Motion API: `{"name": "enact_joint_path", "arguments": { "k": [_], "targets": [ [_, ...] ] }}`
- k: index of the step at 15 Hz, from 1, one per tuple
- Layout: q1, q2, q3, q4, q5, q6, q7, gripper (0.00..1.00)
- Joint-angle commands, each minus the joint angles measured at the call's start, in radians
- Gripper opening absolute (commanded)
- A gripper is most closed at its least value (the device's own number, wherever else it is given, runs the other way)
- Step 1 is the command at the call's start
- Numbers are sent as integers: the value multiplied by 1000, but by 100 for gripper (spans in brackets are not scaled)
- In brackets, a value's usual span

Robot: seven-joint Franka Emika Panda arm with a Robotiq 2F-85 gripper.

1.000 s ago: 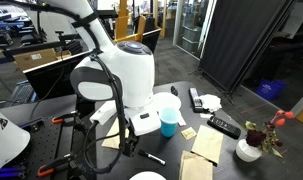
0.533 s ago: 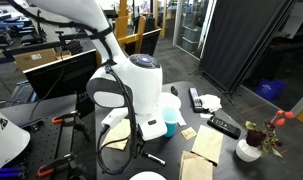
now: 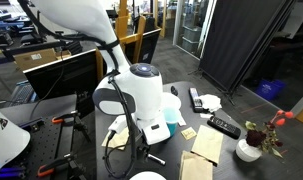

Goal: Put the marker into the cup.

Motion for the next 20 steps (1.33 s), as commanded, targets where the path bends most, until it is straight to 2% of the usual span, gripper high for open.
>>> {"name": "enact_joint_path", "arguments": {
  "k": [1,11,12,13,15,20],
  "targets": [
    [-9,41,16,31,37,30,-15,100],
    [-32,101,28,65,67,31,-21,100],
    [-35,105,30,66,70,31,-23,97],
    [-39,109,33,67,72,33,-25,76],
    [-47,115,38,69,78,34,-27,69],
    [-64,124,51,71,83,32,-33,30]
  ]
}}
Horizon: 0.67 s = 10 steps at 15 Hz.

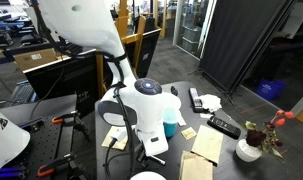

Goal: Put the marker into the cup.

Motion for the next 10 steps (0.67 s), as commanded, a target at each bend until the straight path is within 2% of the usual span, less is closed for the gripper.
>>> {"name": "enact_joint_path", "arguments": {
  "k": [1,4,6,8,10],
  "targets": [
    [-27,14,24,10,27,27,-31,22],
    [-27,13,24,15,26,26,-31,1],
    [-24,7,19,12,24,18,-28,0],
    [-13,-12,9,-3,21,12,-24,3],
    [23,-51,-28,-26,1,-36,-15,3]
  ]
}}
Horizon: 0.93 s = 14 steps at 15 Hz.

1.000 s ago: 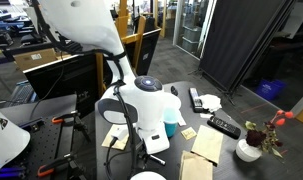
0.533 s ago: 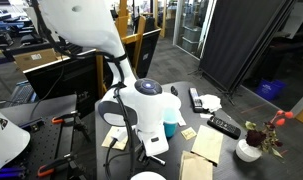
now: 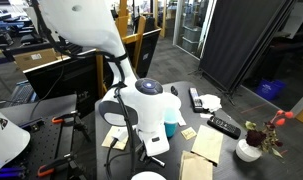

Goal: Put the marker into the cup.

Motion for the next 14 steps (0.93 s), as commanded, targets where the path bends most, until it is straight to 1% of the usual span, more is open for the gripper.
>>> {"name": "enact_joint_path", "arguments": {
  "k": [1,5,8,10,14],
  "targets": [
    [44,-63,-49,-38,-5,-56,-8,3],
    [114,-128,-133,-53,-77,-188,-10,3],
    [160,-178,-183,-61,-153,-250,4,3],
    [184,-214,-205,-69,-204,-275,14,3],
    [236,-298,-252,-103,-319,-290,38,3]
  ]
}}
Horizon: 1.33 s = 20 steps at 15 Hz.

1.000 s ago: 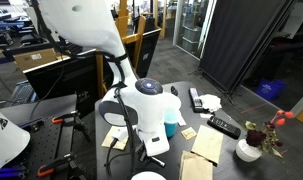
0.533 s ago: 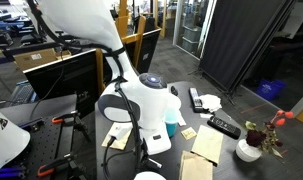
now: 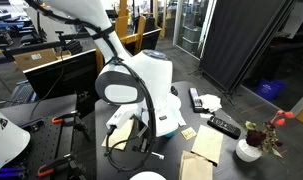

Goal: Put the marker into the cup.

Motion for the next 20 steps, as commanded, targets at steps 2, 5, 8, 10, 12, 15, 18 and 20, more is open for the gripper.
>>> {"name": "enact_joint_path", "arguments": {
  "k": [2,5,8,10,12,15,18,20],
  "targets": [
    [73,-146,-68,-76,-151,-37,51,3],
    [101,-228,-90,-102,-263,-63,93,3],
    [94,-316,-65,-115,-371,-125,129,3],
    [76,-371,-26,-116,-416,-178,139,3],
    [54,-418,28,-108,-418,-238,121,3],
    [32,-466,115,-82,-378,-330,86,3],
    [22,-491,187,-60,-361,-381,71,3],
    [21,-498,225,-47,-354,-392,61,3]
  ]
}}
